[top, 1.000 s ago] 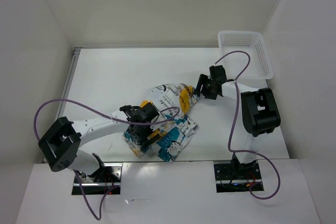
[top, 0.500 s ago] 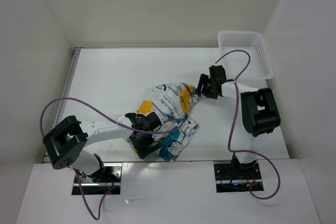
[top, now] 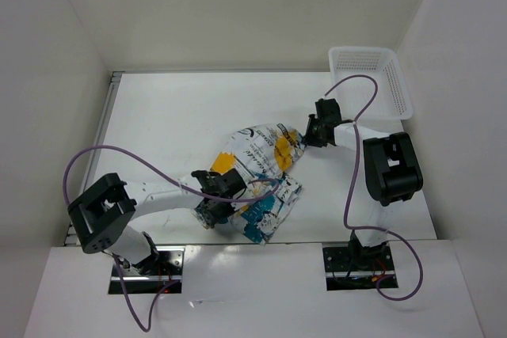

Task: Fold and stack the shorts
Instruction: Flatten the shorts out

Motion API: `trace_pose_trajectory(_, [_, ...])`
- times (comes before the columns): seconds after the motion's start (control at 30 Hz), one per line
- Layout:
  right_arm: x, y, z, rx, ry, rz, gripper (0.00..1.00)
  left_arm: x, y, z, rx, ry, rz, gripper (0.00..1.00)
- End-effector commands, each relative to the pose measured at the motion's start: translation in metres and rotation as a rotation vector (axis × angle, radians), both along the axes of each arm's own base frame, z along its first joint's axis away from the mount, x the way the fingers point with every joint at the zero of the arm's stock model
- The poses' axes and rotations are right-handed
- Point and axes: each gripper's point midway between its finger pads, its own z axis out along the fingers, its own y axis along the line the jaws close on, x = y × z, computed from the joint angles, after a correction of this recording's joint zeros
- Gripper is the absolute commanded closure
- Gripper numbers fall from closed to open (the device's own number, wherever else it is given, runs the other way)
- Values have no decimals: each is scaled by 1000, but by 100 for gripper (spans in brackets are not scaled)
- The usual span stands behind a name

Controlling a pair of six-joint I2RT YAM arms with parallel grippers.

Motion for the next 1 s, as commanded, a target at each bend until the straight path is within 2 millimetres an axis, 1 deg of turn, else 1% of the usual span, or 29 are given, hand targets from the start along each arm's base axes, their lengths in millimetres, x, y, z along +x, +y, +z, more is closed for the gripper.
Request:
trace_pose_trajectory(0.0, [5, -4, -3, -20, -14, -18, 78, 5, -2, -14, 7, -12, -3, 95])
trace_pose_trajectory(0.03, [5, -2, 1, -11, -22, -13, 84, 5, -2, -14, 7, -12, -3, 99])
trace_pose_trajectory(0.1, [4, -1, -1, -4, -22, -7, 98, 5, -2, -14, 7, -12, -3, 100])
trace_pose_trajectory(0.13, [5, -1, 3, -2, -31, -7, 100, 5, -2, -14, 7, -12, -3, 100])
trace_pose_trajectory(0.17, [4, 1, 3, 7, -29, 1, 100, 9, -2, -14, 11, -33, 0, 100])
trace_pose_trajectory(0.2, [4, 1, 3, 8, -29, 1, 100, 17, -3, -12, 16, -73, 6, 100])
trace_pose_trajectory(0.23, [5, 3, 9, 11, -38, 16, 100, 30, -5, -11, 19, -138, 17, 100])
trace_pose_trajectory(0.27, [4, 5, 12, 18, -26, 24, 100, 66, 8, 0, 70, -272, 97, 100])
trace_pose_trajectory(0.3, [17, 9, 32, 21, -75, 54, 100, 92, 13, 14, 69, -354, 165, 100])
trace_pose_trajectory(0.33, [23, 16, 48, 39, -103, 94, 100, 120, 18, 30, 59, -422, 244, 100])
trace_pose_trajectory(0.37, [31, 19, 62, 39, -132, 116, 100, 159, 43, 51, 52, -477, 396, 100])
trace_pose_trajectory(0.4, [52, 22, 97, 28, -209, 140, 100, 206, 36, 101, -37, -577, 483, 100])
trace_pose_trajectory(0.43, [64, 24, 112, 21, -245, 152, 100, 230, 48, 125, -57, -617, 549, 100])
trace_pose_trajectory(0.47, [92, 26, 161, 15, -365, 147, 100, 256, 73, 151, -76, -674, 645, 100])
trace_pose_trajectory(0.5, [105, 25, 186, -4, -429, 142, 100, 290, 74, 201, -164, -787, 697, 100])
trace_pose_trajectory(0.53, [118, 23, 213, -17, -493, 131, 100, 305, 82, 230, -202, -861, 738, 100])
trace_pose_trajectory(0.57, [139, 22, 275, -24, -637, 105, 100, 322, 98, 255, -221, -937, 794, 100])
trace_pose_trajectory(0.6, [147, 21, 309, -28, -717, 96, 100, 337, 109, 282, -231, -1029, 847, 100])
trace_pose_trajectory(0.63, [154, 21, 337, -31, -784, 87, 100, 353, 115, 355, -341, -1180, 892, 100])
trace_pose_trajectory(0.67, [154, 18, 405, -17, -924, 60, 100, 358, 121, 394, -393, -1250, 913, 100])
trace_pose_trajectory(0.7, [149, 15, 436, -11, -989, 43, 100, 362, 131, 409, -386, -1263, 932, 100])
trace_pose_trajectory(0.73, [143, 11, 475, -2, -1073, 23, 100, 360, 131, 437, -421, -1302, 936, 100])
trace_pose_trajectory(0.77, [139, 7, 491, -14, -1108, 4, 100, 354, 133, 485, -494, -1382, 944, 100])
trace_pose_trajectory(0.8, [132, 3, 503, -15, -1126, -11, 100, 347, 135, 492, -488, -1375, 943, 100])
trace_pose_trajectory(0.83, [120, -2, 519, -22, -1156, -20, 100, 341, 137, 504, -501, -1389, 944, 100])
trace_pose_trajectory(0.87, [114, -3, 519, -24, -1149, -20, 100, 332, 139, 510, -501, -1389, 944, 100])
trace_pose_trajectory(0.9, [109, -4, 515, -36, -1134, -14, 100, 330, 134, 507, -502, -1380, 935, 100])
trace_pose_trajectory(0.93, [111, 0, 484, -40, -1065, 16, 100, 315, 134, 512, -514, -1382, 928, 100])
trace_pose_trajectory(0.97, [93, 4, 487, -22, -1068, 59, 100, 312, 133, 505, -506, -1378, 930, 100])
